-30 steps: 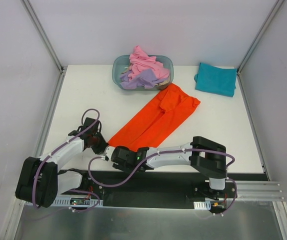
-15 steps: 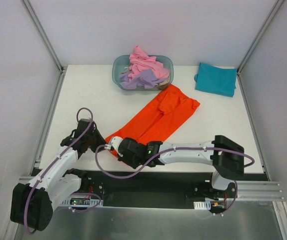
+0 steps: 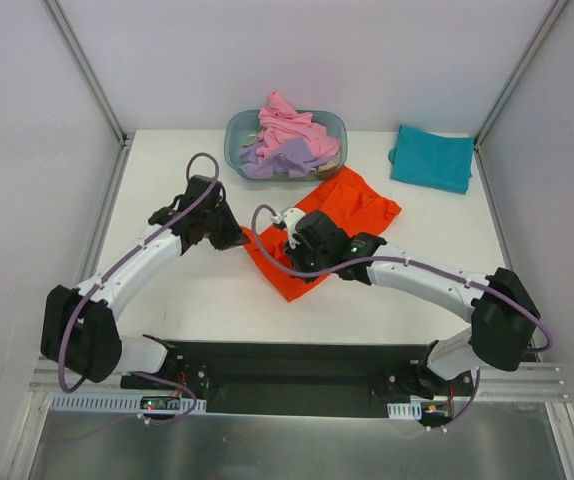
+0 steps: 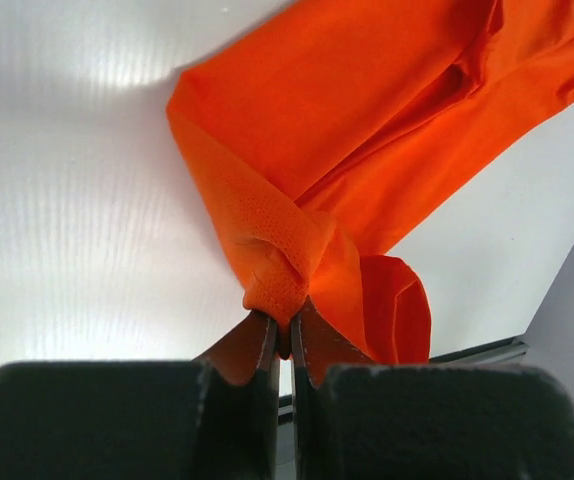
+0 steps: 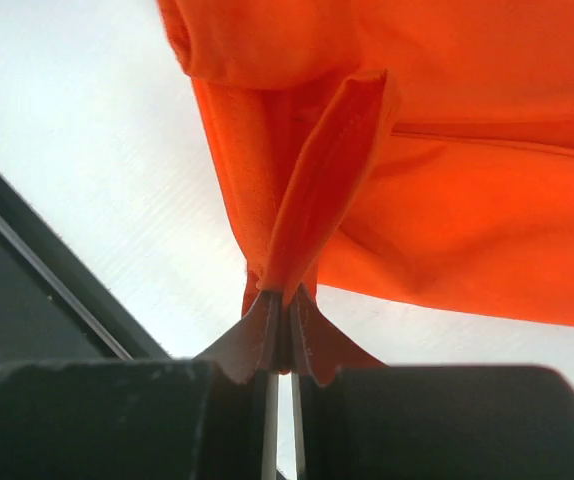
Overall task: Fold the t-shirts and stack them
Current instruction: Fold the tshirt
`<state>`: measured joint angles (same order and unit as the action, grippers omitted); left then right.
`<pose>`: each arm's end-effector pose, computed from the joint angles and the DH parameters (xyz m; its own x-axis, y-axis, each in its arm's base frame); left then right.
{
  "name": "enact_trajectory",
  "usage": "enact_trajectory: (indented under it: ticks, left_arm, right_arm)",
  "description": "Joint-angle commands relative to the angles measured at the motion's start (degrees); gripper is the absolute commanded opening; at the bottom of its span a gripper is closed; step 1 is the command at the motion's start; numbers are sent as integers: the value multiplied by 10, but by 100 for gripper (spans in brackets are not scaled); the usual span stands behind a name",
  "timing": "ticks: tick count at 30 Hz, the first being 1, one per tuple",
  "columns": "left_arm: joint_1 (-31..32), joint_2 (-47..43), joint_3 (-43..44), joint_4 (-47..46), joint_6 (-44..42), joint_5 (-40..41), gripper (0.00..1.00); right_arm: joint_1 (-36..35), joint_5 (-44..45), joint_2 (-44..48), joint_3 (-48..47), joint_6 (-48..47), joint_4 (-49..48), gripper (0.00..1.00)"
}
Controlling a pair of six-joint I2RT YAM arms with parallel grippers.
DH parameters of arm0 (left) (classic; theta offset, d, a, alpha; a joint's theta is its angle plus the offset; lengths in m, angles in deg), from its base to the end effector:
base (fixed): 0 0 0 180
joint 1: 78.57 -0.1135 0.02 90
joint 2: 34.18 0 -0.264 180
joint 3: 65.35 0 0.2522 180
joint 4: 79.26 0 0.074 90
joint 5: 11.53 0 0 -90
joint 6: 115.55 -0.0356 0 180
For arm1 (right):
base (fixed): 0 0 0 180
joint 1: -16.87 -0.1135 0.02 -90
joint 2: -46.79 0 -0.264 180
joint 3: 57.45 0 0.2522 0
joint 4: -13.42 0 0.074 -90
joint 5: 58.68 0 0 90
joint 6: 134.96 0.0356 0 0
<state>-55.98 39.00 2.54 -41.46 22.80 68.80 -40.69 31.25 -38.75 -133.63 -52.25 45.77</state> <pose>0.2511 -0.1109 0.2684 -0.7868 -0.4705 -0.3996 -0.1444 0.7696 -0.6219 0.1771 0.2786 0.2628 -0.2469 -0.6250 -0.7406 -0.8829 0.4601 -0.0939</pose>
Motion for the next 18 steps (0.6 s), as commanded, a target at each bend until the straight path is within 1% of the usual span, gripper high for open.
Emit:
enact_trajectory:
  ticks: [1,2,5,10,18]
  left_arm:
    - [14,81,110,-5,-23,9,0]
    - [16,114,126,-6,-29,6,0]
    - [22,174,185,-5,-37,-11,0]
    - [32,247,272,-4,-48,-16,0]
    - [40,359,360,-5,-54,-22,0]
  right_arm:
    - [67,-69,36,3,-1,29,2]
    - [76,-73,34,3,-2,31,2]
    - [109,-73,29,-1,-10,38,2]
    - [169,-92,17,-3,-14,43,1]
    - [241,-96,-24,-15,-12,42,1]
